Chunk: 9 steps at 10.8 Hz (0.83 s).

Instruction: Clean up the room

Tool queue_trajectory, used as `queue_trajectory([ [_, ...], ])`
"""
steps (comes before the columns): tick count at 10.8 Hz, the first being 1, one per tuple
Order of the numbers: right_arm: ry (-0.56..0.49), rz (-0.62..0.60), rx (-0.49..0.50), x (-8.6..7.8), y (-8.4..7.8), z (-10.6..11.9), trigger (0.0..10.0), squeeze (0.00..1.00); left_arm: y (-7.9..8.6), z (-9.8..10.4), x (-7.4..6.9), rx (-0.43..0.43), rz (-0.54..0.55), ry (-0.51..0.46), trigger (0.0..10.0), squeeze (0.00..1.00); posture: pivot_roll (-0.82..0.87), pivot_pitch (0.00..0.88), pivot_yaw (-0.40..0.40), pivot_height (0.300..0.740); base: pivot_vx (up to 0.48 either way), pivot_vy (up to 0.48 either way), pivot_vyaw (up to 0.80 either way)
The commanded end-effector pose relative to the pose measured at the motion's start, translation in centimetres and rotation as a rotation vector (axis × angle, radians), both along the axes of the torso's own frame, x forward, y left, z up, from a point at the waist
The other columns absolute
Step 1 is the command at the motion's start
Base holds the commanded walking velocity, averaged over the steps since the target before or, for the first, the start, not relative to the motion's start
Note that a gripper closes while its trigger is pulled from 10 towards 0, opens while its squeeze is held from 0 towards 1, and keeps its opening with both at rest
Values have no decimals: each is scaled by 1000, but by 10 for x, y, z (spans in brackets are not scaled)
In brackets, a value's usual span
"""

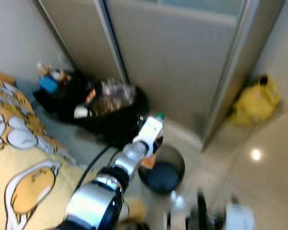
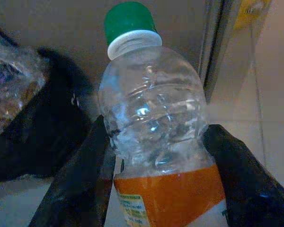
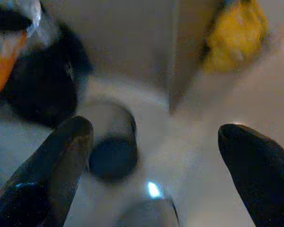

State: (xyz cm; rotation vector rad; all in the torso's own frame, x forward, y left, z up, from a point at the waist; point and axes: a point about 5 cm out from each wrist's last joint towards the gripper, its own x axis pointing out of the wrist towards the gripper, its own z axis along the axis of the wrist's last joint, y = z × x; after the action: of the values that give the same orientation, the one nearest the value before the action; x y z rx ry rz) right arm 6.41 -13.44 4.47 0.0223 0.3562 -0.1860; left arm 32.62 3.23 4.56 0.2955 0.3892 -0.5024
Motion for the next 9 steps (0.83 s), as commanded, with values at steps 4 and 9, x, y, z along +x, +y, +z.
queue_trajectory([
  [4, 56, 0, 34, -34, 24, 20, 10000, 0, -38, 37, 10, 58, -120, -213, 10000, 1000, -474, 398, 175, 740, 0, 0, 0],
  [9, 71, 18, 34, -33, 24, 19, 10000, 0, -3, 14, 11, 159, 14, -85, 10000, 1000, -437, 386, 172, 740, 0, 0, 0],
])
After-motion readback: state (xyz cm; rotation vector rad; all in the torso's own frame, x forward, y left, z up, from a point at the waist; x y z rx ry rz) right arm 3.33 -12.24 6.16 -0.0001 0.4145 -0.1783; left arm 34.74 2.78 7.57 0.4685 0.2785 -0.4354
